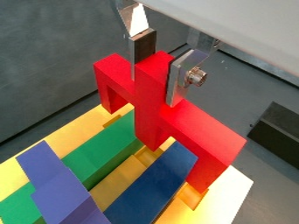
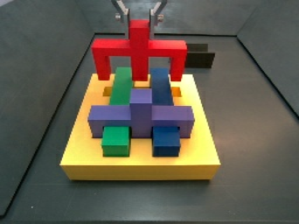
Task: Pick up the red object. Move up. Move to above the board. Insert the red object.
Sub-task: Insert the red object.
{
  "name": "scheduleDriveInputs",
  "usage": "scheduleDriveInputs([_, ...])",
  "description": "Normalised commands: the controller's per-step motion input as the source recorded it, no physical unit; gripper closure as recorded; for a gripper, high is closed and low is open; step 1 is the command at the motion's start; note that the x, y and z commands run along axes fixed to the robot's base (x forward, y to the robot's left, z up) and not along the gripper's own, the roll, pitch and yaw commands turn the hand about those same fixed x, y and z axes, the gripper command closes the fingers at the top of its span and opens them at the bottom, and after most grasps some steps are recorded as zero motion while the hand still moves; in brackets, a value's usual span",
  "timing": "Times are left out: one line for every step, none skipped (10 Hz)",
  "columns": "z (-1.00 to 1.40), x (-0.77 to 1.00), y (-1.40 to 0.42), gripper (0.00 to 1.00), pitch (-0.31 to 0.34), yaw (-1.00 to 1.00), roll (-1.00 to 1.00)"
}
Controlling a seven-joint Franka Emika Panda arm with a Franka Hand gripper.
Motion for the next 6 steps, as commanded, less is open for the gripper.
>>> scheduleDriveInputs([-0.06,0.21,-0.07,1.0,0.0,0.09,0.01])
scheduleDriveInputs([-0.13,0.16,-0.03,1.0,0.0,0.08,0.0])
scheduleDriveInputs([-0.12,0.12,-0.01,1.0,0.0,0.07,0.01])
scheduleDriveInputs([-0.13,0.0,0.0,1.0,0.0,0.03,0.0])
scheduleDriveInputs([-0.12,0.0,0.0,1.0,-0.001,0.01,0.0])
scheduleDriveInputs([-0.09,0.0,0.0,1.0,-0.009,0.0,0.0])
